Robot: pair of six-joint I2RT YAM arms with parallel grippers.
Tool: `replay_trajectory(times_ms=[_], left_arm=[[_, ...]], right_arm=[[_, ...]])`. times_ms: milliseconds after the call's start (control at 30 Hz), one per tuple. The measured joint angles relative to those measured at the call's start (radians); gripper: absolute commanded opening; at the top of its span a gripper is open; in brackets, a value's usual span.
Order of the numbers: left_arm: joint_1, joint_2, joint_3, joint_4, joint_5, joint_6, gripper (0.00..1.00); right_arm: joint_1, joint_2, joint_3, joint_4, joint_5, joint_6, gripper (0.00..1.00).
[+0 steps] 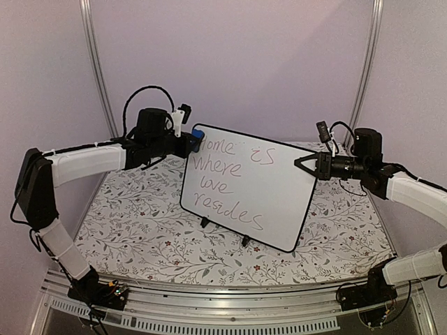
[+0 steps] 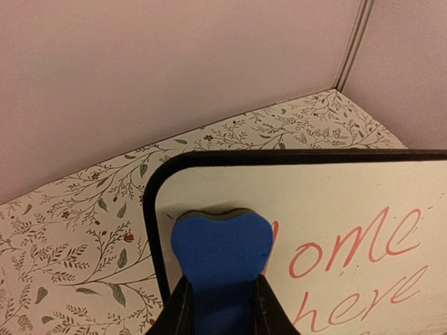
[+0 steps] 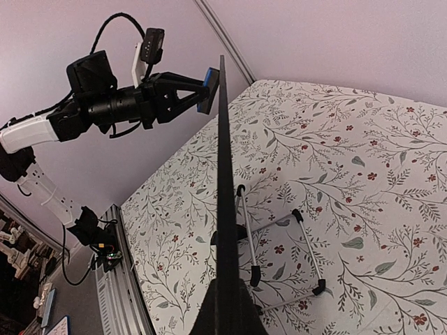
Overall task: Erase the whiteboard
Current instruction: Erase the whiteboard from the whiteboard stand.
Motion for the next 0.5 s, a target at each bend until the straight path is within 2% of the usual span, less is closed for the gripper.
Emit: replay_trajectory(times_ms=[500], left_arm=[[0.0,0.0,0.0,0.0,-0.005,0.0,0.0]], right_arm=[[0.0,0.0,0.0,0.0,0.0,0.0,0.0]])
